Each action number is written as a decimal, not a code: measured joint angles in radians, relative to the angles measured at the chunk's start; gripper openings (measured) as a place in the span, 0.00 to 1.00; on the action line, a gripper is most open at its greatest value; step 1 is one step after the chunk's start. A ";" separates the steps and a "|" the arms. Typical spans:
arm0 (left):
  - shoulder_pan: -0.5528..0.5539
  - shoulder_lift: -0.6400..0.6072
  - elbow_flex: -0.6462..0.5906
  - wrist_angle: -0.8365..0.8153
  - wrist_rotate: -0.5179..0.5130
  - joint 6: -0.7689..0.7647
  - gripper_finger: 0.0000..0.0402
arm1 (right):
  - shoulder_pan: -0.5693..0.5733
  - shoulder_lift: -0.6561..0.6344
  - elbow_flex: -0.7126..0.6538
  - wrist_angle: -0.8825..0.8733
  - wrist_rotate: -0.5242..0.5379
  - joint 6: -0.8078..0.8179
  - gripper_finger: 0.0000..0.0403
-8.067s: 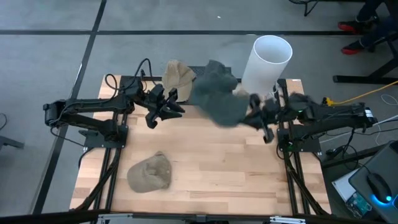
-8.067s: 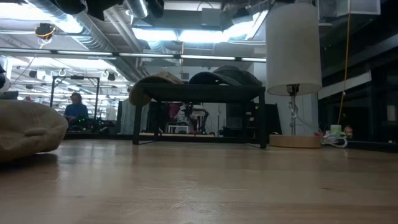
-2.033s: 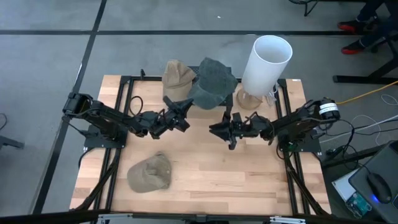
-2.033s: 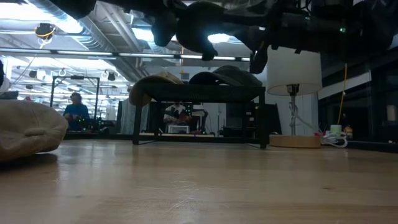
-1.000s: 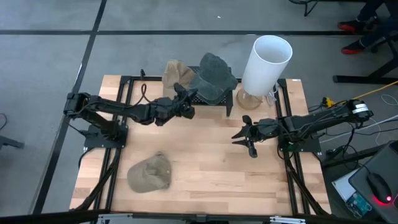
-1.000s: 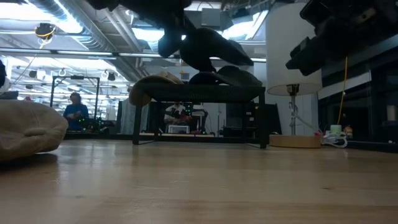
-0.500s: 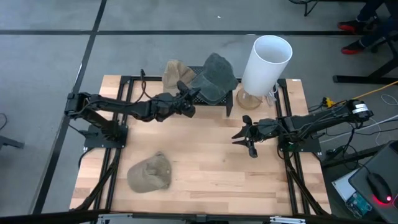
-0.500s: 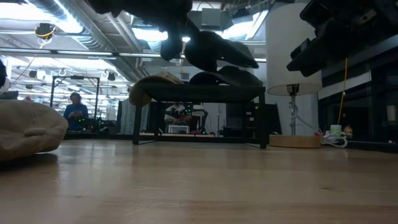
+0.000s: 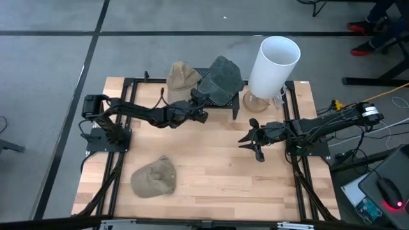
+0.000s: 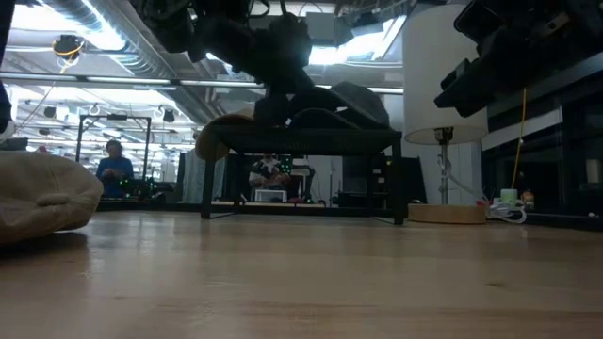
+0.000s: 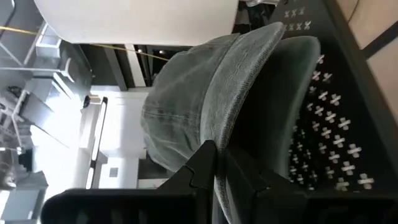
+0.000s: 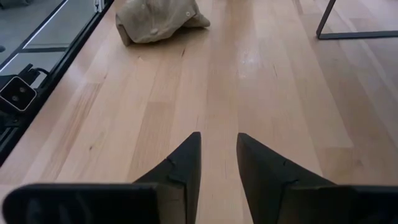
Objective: Pick & Place hat
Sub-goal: Stack the dark green cap on top of the other dark green cap on the shelf, then stack the brown cap on top of the other brown cap on the shelf
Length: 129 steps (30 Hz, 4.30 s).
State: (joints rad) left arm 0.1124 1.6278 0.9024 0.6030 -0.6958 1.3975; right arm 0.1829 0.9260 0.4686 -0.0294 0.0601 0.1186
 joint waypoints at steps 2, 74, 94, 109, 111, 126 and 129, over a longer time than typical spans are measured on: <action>-0.003 0.006 0.000 0.000 -0.022 -0.021 0.07 | 0.000 0.000 0.000 -0.001 0.000 0.002 0.26; -0.496 -0.172 0.251 -1.049 0.174 -1.511 0.44 | 0.162 0.033 0.100 -0.082 0.108 0.056 0.26; -0.811 -0.156 0.251 -1.206 0.333 -2.188 0.44 | 0.339 0.289 0.328 -0.182 0.209 -0.013 0.26; -0.813 0.054 0.249 -1.358 0.377 -2.225 0.44 | 0.337 0.325 0.327 -0.177 0.209 0.030 0.26; -0.807 0.093 0.249 -1.359 0.377 -2.246 0.44 | 0.333 0.325 0.327 -0.177 0.209 0.024 0.26; -0.714 0.281 0.256 -1.365 0.522 -2.272 0.43 | 0.303 0.324 0.326 -0.170 0.209 -0.021 0.26; -0.699 0.283 0.256 -1.359 0.557 -2.238 0.37 | 0.303 0.324 0.326 -0.170 0.209 -0.019 0.26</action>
State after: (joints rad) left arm -0.5865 1.9110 1.1587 -0.7558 -0.1385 -0.8402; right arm 0.4862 1.2503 0.7948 -0.1989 0.2691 0.0994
